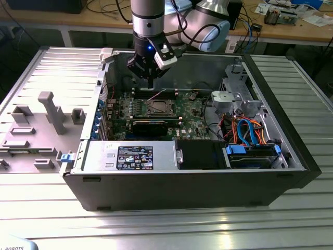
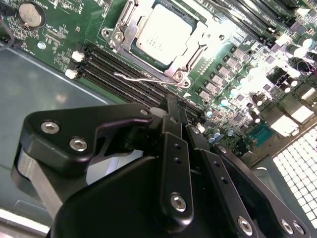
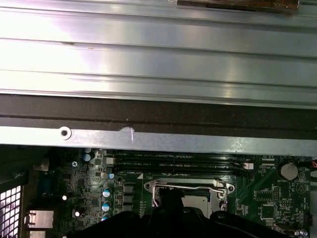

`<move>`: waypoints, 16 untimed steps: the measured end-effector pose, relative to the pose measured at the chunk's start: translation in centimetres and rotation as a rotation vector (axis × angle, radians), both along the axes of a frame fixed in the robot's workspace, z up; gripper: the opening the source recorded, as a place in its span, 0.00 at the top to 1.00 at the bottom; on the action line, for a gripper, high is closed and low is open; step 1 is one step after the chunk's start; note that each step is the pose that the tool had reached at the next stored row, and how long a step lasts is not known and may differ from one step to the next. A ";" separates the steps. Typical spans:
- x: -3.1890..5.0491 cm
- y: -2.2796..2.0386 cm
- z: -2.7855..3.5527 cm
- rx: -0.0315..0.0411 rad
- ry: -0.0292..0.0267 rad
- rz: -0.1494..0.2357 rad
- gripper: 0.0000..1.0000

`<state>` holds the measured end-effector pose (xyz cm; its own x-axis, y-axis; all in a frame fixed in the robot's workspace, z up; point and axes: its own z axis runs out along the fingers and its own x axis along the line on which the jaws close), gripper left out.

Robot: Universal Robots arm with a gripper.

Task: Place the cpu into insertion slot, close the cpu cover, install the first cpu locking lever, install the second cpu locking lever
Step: 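Install the first cpu locking lever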

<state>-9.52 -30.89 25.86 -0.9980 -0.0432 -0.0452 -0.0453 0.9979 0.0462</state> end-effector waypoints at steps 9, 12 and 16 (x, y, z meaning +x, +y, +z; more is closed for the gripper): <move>0.01 0.00 -0.19 0.0000 -0.0006 -0.032 0.89; 0.09 0.01 -0.54 0.0001 -0.0013 -0.032 0.89; 0.40 0.07 -0.87 0.0022 -0.0021 -0.032 0.89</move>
<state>-9.12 -30.82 24.99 -0.9988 -0.0113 -0.0473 -0.0136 0.9987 0.0483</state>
